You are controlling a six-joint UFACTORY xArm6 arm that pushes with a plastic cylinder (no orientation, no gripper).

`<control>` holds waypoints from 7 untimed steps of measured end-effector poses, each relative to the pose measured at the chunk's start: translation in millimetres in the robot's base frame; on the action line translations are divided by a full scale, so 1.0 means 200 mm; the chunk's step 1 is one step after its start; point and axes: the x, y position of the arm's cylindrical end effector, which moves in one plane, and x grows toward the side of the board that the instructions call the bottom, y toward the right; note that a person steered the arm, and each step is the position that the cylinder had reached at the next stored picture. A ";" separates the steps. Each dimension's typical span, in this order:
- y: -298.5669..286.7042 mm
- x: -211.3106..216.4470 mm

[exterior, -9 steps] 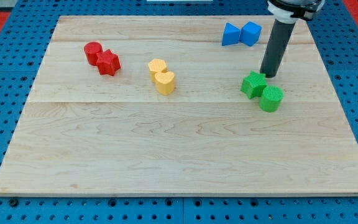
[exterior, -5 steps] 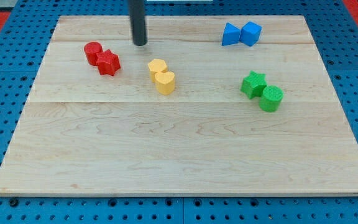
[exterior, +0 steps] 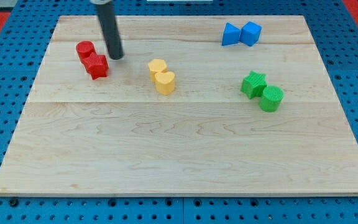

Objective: Drag the red star towards down then up

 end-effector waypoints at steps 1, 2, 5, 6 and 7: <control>-0.07 0.10; -0.41 0.22; -0.82 0.48; -0.75 0.30; -0.55 0.19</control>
